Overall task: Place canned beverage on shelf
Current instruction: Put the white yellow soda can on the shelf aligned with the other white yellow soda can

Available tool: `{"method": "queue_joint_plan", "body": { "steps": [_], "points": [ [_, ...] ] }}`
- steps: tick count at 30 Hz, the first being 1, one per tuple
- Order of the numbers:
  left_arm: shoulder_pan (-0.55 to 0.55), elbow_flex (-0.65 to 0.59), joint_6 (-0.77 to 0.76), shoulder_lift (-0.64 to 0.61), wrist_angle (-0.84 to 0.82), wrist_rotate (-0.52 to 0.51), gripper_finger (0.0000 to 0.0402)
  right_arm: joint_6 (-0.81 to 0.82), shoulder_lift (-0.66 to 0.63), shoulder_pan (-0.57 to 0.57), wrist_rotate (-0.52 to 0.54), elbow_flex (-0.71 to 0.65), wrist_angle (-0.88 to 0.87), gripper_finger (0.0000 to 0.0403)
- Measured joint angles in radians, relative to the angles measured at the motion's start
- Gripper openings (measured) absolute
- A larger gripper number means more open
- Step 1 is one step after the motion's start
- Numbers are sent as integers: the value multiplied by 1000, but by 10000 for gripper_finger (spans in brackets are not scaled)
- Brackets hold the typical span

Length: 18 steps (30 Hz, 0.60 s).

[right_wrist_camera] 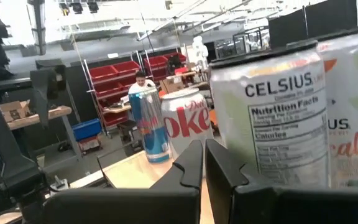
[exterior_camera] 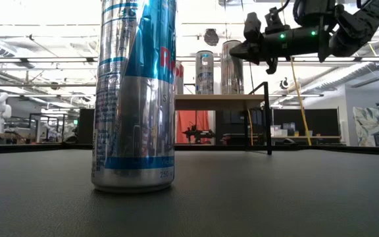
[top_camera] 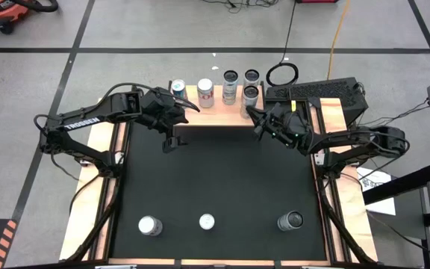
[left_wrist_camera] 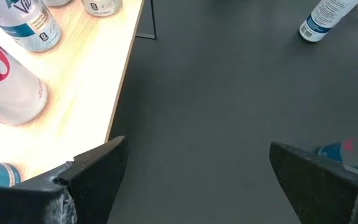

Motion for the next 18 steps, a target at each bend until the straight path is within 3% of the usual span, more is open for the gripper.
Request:
{"method": "queue_joint_plan", "body": {
  "steps": [18],
  "points": [
    [0,0,0,0,0,0,393,-17,-4,0,28,4,-12,0]
  ]
}}
